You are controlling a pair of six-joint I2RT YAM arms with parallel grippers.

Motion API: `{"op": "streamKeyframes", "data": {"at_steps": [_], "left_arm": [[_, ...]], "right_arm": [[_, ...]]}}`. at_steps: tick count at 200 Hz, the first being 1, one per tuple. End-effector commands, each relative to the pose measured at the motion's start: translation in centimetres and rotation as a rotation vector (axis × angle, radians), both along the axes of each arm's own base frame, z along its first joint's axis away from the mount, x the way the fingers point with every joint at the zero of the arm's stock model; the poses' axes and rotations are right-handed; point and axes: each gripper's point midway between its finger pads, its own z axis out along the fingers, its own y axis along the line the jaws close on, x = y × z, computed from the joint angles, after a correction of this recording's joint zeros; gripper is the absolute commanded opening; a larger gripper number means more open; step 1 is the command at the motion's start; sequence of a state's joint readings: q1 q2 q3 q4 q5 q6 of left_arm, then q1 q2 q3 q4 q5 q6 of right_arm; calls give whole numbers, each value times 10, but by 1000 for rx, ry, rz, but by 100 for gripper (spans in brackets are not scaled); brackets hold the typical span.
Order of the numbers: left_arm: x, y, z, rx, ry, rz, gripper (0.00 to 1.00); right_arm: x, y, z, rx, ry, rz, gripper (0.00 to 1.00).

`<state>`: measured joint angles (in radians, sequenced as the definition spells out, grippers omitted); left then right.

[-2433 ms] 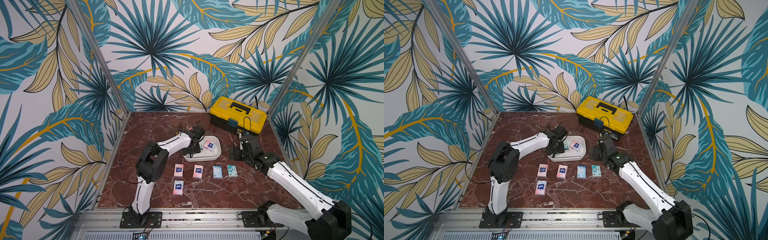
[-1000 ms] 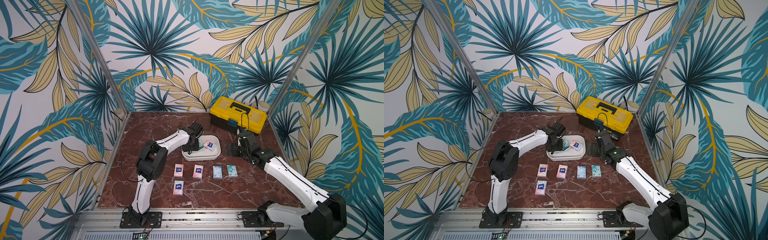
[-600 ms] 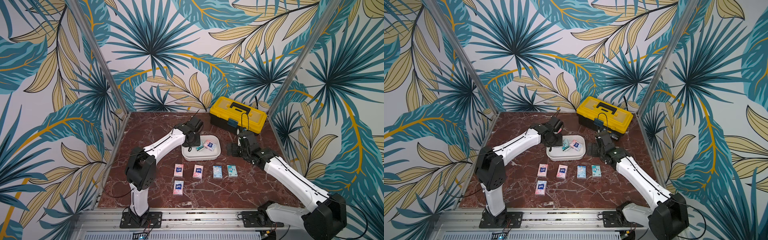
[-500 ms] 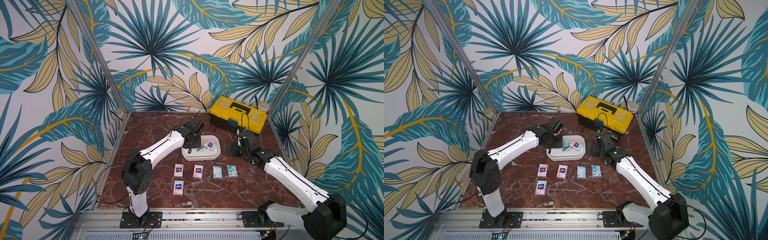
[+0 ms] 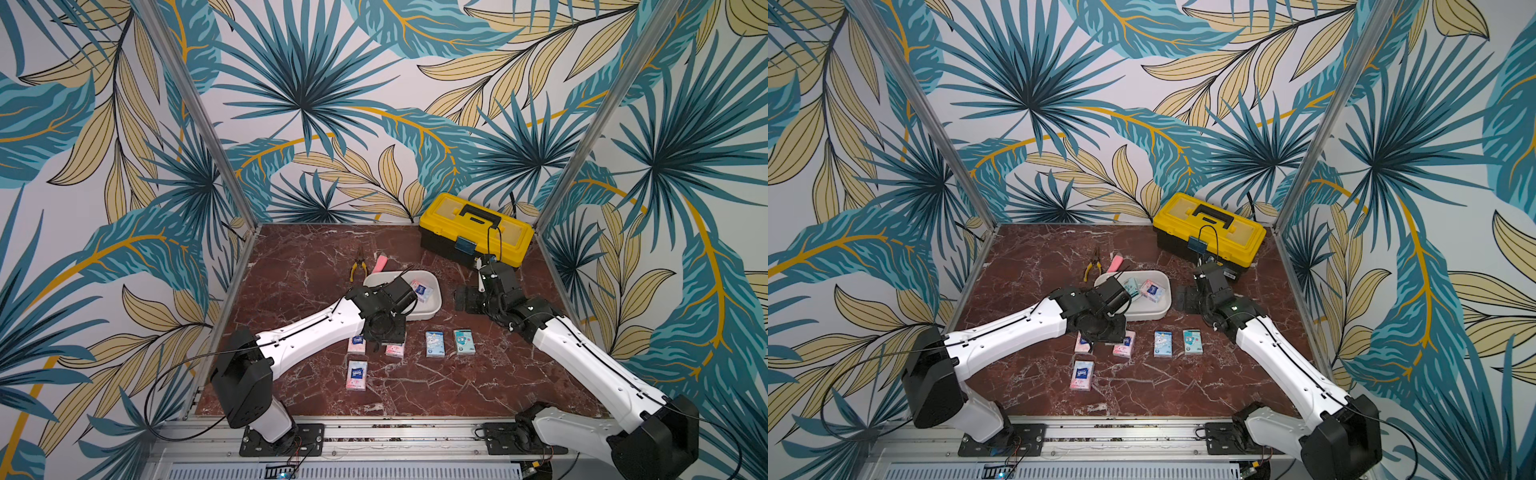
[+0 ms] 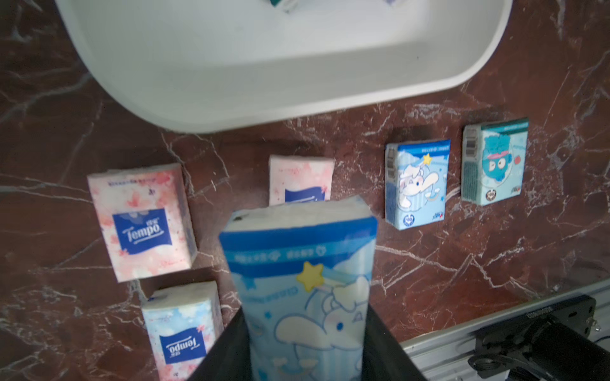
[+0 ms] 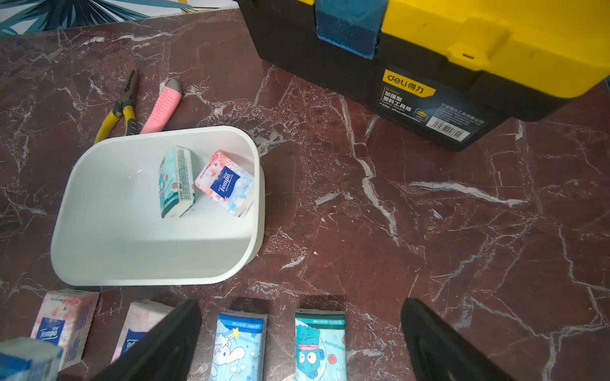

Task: Take the pocket tissues out of the storage box
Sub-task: Place the pocket tissues at the center of the board.

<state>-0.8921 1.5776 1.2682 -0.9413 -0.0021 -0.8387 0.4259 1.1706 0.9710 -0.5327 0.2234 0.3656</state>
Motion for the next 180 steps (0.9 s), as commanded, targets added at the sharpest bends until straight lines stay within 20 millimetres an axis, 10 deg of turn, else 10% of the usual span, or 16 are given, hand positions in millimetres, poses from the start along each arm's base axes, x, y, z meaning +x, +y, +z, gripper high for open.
{"op": "streamKeyframes", "data": {"at_steps": [1,61,180], "left_arm": [[-29,3,-12,-3,85,20,51],[-71,1,-56,-3,220,0,51],[-78,-3,-105,53,283,-66,52]], "right_arm": [[-8,-6,-2,-19,17,0,99],[-13,-10,-6,-25,18,-13,99],[-10,-11,-8,-39,24,-15,99]]}}
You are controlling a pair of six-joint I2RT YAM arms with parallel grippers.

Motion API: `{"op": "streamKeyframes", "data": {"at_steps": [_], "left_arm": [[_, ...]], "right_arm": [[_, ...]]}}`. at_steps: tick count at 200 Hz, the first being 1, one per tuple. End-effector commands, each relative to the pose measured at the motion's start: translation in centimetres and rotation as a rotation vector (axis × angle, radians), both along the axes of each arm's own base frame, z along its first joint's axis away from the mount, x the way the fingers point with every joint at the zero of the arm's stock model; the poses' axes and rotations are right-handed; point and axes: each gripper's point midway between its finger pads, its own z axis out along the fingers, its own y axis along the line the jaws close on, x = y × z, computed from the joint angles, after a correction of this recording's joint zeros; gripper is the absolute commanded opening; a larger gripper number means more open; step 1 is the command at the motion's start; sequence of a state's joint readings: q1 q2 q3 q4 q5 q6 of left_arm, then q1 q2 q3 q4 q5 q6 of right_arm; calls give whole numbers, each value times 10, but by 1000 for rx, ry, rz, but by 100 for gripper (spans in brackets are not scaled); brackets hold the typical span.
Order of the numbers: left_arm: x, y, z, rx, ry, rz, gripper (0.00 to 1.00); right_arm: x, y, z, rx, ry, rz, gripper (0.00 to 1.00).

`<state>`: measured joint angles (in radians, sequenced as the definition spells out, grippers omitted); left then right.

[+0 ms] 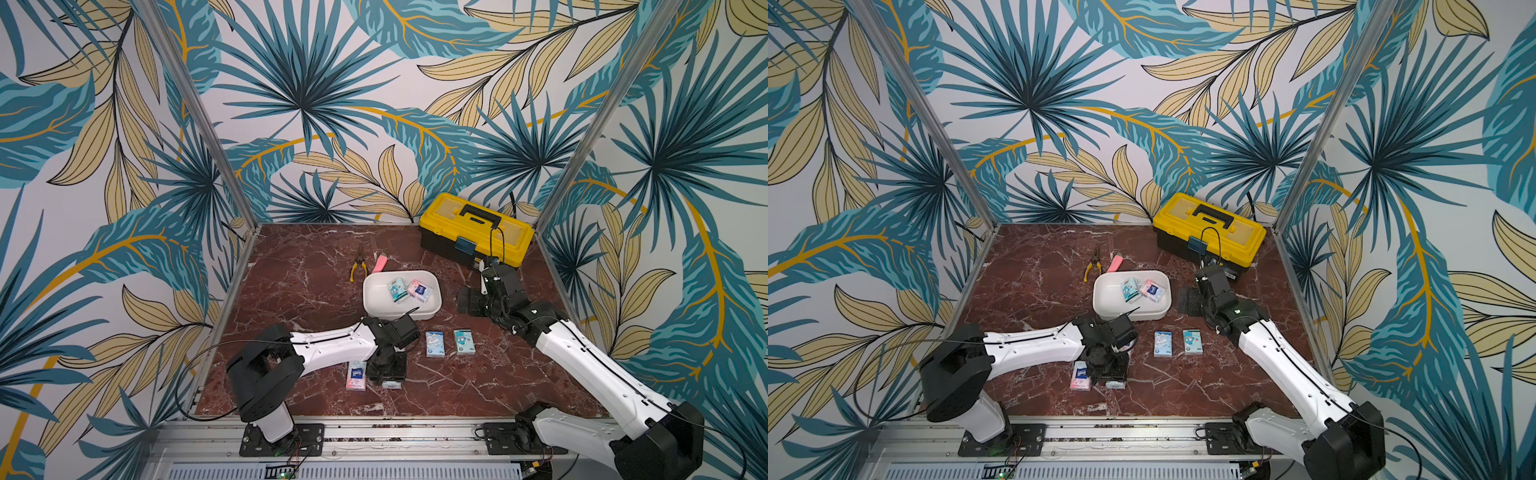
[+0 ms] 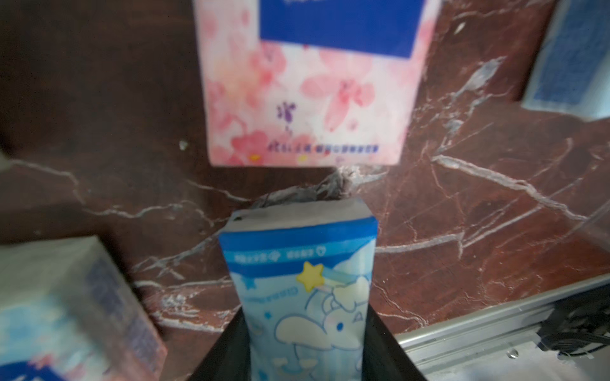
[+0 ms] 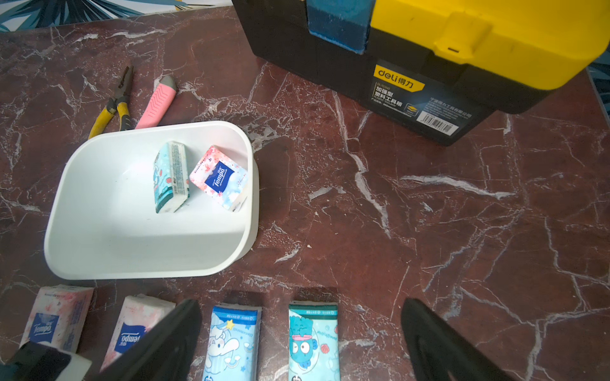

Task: Take the pocket tissues out of the storage box
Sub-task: Place the pocket tissues at the center of the board.

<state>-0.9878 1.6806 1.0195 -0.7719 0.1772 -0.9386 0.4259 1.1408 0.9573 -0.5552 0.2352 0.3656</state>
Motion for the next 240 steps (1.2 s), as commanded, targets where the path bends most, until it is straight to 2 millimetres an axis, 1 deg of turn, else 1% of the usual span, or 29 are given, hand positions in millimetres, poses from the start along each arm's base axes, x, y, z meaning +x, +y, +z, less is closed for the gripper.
{"op": "streamKeyframes", "data": {"at_steps": [1,24,69,106,115,136,151,161,165,196,217,240], "left_arm": [[-4,2,-10,11,12,-29,52],[-5,3,-11,23,16,-34,61],[-3,6,0,26,-1,-27,75],[4,6,22,4,-58,-24,82],[8,7,29,7,-87,-33,84],[21,17,44,59,-165,-44,87],[30,18,57,63,-226,-47,89],[35,16,66,52,-255,-56,91],[42,19,70,73,-291,-51,91],[65,26,89,134,-395,-27,94],[82,26,102,107,-473,13,97],[101,29,114,59,-535,65,99]], "right_arm": [[-3,-5,-8,-28,22,-8,99],[-3,-6,-8,-27,21,-9,99],[-1,-3,-3,-21,19,-1,99],[-1,3,3,-8,38,29,99],[-1,5,4,-4,41,38,99],[1,11,7,6,52,60,99],[4,18,8,20,71,87,99],[6,24,7,32,91,99,99],[7,26,6,36,100,102,99],[18,42,-4,54,152,115,99],[29,61,-10,83,180,145,99],[40,87,-17,150,202,189,99]]}}
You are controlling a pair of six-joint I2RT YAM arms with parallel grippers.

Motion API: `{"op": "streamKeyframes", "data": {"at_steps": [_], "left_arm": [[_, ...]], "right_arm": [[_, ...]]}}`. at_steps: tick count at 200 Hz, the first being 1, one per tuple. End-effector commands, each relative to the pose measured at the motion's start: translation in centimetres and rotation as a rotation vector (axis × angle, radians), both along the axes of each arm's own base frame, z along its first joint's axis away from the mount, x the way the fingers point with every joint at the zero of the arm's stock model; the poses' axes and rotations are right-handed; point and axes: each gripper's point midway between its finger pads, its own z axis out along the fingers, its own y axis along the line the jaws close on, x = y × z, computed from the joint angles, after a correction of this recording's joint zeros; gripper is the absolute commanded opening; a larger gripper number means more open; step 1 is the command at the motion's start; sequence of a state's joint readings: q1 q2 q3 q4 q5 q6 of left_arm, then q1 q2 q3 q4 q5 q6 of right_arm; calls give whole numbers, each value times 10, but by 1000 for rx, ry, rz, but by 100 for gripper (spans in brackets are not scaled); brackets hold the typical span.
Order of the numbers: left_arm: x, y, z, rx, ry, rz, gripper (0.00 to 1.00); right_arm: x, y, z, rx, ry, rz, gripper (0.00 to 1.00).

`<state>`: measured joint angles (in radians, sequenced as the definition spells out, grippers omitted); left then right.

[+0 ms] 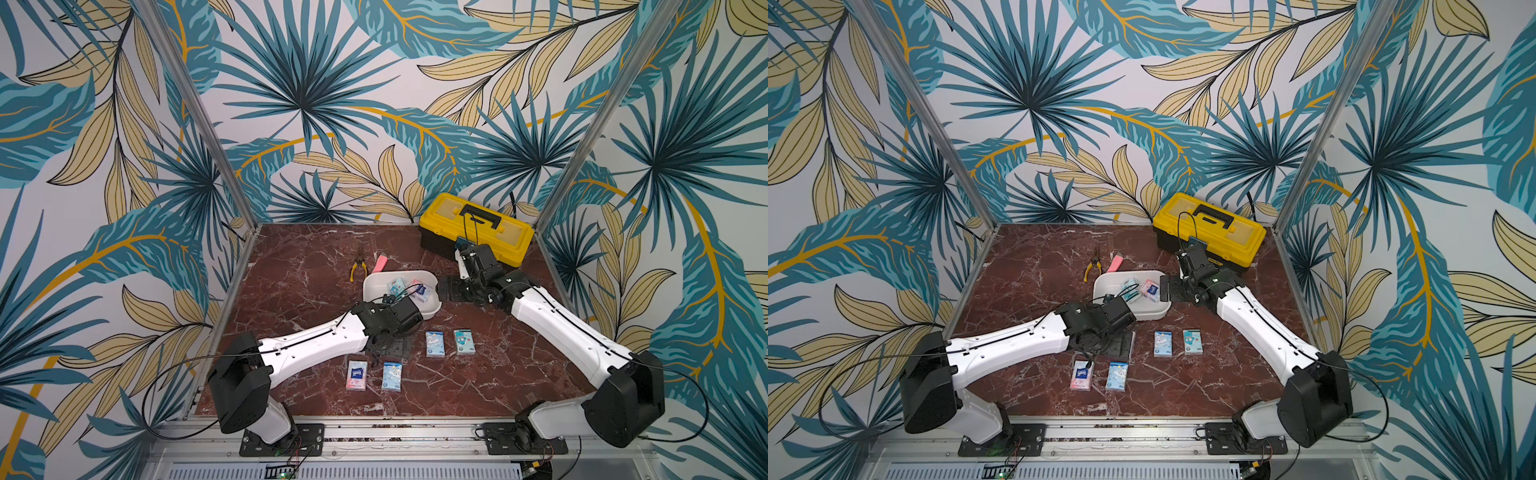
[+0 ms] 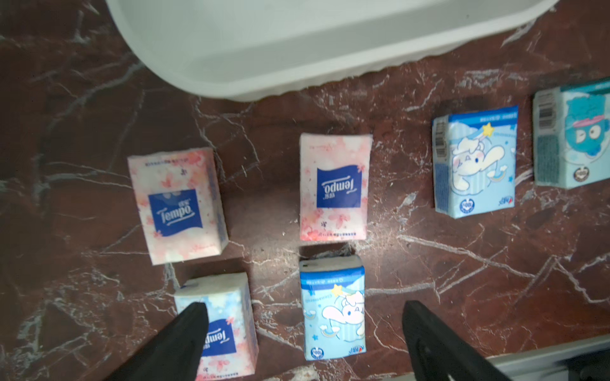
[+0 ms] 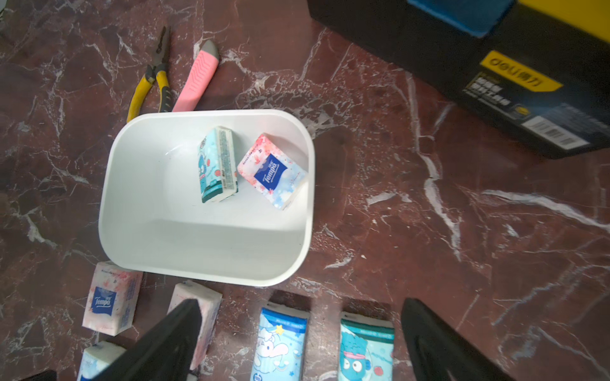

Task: Take the pocket tissues out of the storage box
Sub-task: Place the pocket tissues at the center of the board, then pick up the pocket tissues from the storage box.

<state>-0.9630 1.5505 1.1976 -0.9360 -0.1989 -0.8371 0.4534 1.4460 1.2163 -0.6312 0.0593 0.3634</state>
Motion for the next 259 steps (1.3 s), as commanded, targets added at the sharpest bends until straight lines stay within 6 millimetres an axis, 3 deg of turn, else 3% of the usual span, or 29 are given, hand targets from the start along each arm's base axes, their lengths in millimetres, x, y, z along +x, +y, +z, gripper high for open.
{"op": "streamKeyframes", "data": {"at_steps": [1,56,101,164,259], "left_arm": [[30,5,31,-56,-138,46,99],[75,20,66,-209,-322,92,100],[97,32,85,-315,-411,97,100],[99,32,106,-392,-491,31,100],[99,37,107,-386,-513,18,100]], "right_arm": [[5,28,-4,85,38,42,98],[31,77,-24,201,127,97,89],[53,100,-42,233,182,106,81],[78,117,-73,229,230,101,72],[99,125,-113,188,283,75,64]]}}
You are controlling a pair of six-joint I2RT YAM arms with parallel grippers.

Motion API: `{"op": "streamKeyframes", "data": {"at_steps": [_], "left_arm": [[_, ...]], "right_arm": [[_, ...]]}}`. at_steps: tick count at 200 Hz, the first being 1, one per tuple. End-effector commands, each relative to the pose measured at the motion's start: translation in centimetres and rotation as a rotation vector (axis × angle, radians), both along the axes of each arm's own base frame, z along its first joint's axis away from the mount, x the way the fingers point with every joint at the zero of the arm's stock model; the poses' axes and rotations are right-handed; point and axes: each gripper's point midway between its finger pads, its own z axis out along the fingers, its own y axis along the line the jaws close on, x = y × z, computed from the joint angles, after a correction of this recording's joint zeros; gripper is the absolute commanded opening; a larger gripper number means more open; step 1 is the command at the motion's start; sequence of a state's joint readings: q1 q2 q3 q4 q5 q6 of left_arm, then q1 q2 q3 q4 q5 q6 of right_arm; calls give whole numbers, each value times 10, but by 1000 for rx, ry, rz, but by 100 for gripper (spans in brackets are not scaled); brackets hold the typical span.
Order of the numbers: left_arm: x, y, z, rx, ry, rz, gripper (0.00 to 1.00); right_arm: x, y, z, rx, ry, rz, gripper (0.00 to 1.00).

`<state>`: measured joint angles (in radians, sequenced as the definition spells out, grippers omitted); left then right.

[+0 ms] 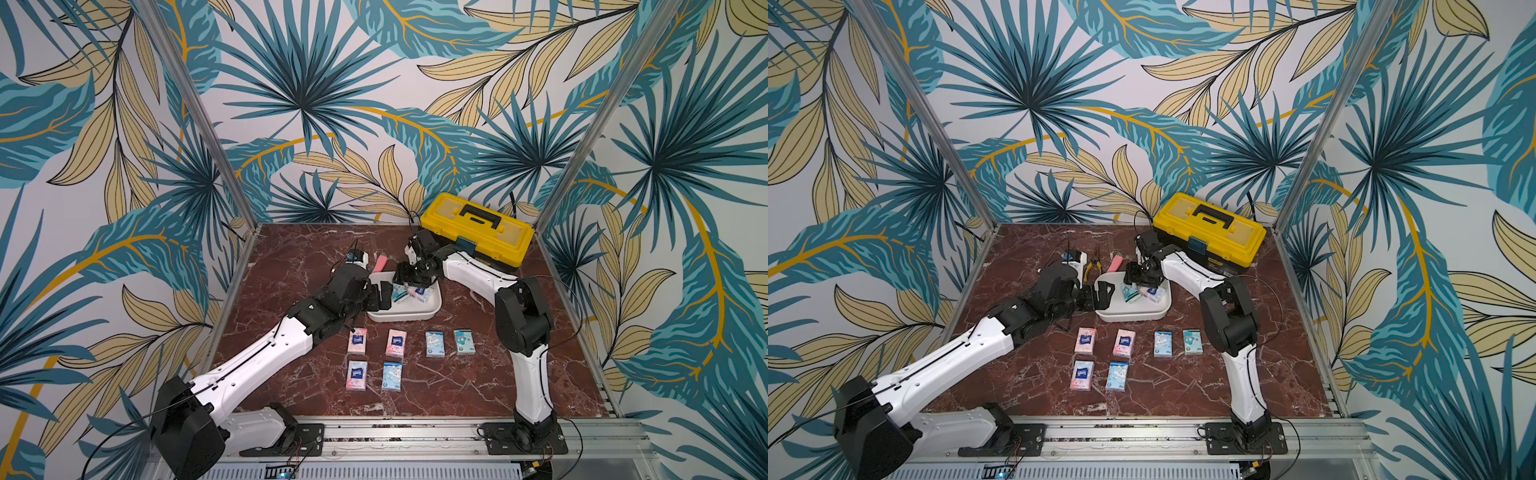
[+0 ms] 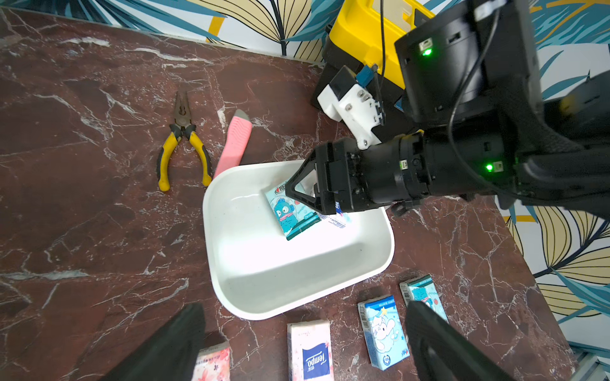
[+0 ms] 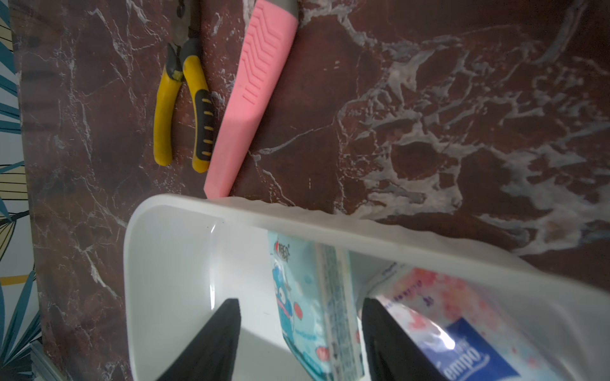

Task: Take the pocket tissues out of the storage box
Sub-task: Pick up the pocket tissues from the storage box.

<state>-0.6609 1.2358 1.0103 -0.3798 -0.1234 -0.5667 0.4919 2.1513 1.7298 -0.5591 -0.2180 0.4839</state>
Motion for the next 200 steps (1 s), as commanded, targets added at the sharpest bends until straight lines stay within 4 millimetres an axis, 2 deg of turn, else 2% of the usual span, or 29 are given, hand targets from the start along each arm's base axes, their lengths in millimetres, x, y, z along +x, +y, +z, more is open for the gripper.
{"op": "streamKeyframes", "data": {"at_steps": [1,55,113,146,200], "left_arm": [[-2,4,-4,9,-8,-5,100],[-1,6,-1,17,-6,0,100],[-4,10,-2,31,4,7,100],[-7,14,-1,30,0,12,100],[-15,26,2,7,-19,56,100]], "right_arm": [[-1,0,-12,-21,34,-8,64],[0,1,-28,-32,71,-18,53],[-2,3,-17,-8,70,-26,31],[-5,4,-7,10,62,-26,21],[-11,1,32,71,-8,-58,20]]}}
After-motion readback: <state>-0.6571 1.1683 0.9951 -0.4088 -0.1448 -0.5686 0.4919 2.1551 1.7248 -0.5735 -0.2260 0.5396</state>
